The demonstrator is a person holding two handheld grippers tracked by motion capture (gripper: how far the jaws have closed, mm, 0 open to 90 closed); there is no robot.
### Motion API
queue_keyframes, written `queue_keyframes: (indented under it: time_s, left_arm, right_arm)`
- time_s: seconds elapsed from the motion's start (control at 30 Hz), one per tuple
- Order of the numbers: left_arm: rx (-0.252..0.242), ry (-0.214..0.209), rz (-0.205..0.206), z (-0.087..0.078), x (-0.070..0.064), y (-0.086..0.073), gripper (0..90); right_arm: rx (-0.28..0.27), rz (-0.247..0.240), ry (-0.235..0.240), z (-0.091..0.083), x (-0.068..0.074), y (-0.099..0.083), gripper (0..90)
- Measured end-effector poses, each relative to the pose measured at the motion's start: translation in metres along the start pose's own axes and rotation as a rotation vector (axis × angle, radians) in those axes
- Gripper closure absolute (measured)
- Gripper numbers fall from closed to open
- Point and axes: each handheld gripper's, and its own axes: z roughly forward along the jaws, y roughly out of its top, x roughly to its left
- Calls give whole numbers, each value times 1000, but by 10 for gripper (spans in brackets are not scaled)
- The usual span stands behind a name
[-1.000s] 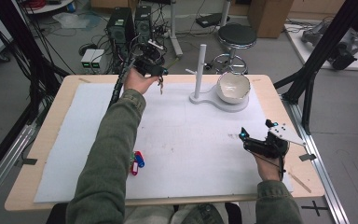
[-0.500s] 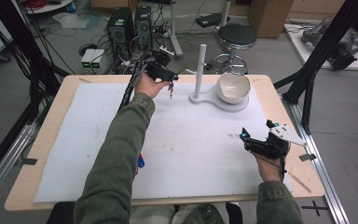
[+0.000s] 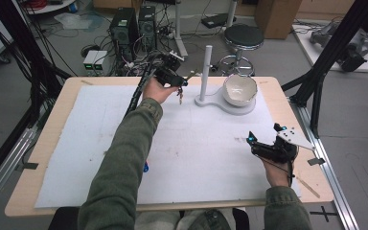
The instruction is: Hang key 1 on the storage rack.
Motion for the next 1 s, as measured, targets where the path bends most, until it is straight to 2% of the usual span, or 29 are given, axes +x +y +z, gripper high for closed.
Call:
queue_keyframes:
  time_s: [0.2, 0.37, 0.47, 0.7, 0.77, 0.8, 0.83, 0.9, 0.93, 1.0]
  left_arm:
    - [17, -9, 5, 9, -4, -1, 763]
    - [24, -9, -11, 20, -6, -3, 762]
    - [41, -1, 3, 28, -10, -4, 761]
    - [71, 6, 17, 34, -12, -6, 751]
    - [72, -7, 8, 34, -12, -6, 683]
    - [77, -42, -6, 35, -12, -6, 683]
    - [96, -75, -14, 35, -11, -7, 631]
    - [113, -75, 4, 34, -11, -8, 613]
    - [118, -62, 8, 32, -12, -9, 533]
    - [119, -50, 17, 30, -12, -9, 499]
  right_arm:
    - [-1, -7, 3, 0, 0, 0, 15]
    - [1, -5, 3, 0, 0, 0, 15]
    - [4, -3, 1, 0, 0, -1, 15]
    - [4, 0, -3, -1, -1, -1, 15]
    - [5, 0, -3, -1, -2, -1, 15]
    - [5, 2, 0, -2, -2, -1, 15]
    - [3, 2, -2, -2, -2, -1, 15]
    - [5, 3, -3, -2, -2, -1, 15]
    - [7, 3, 0, -2, -2, -1, 15]
    - [8, 2, 1, -2, -2, -1, 15]
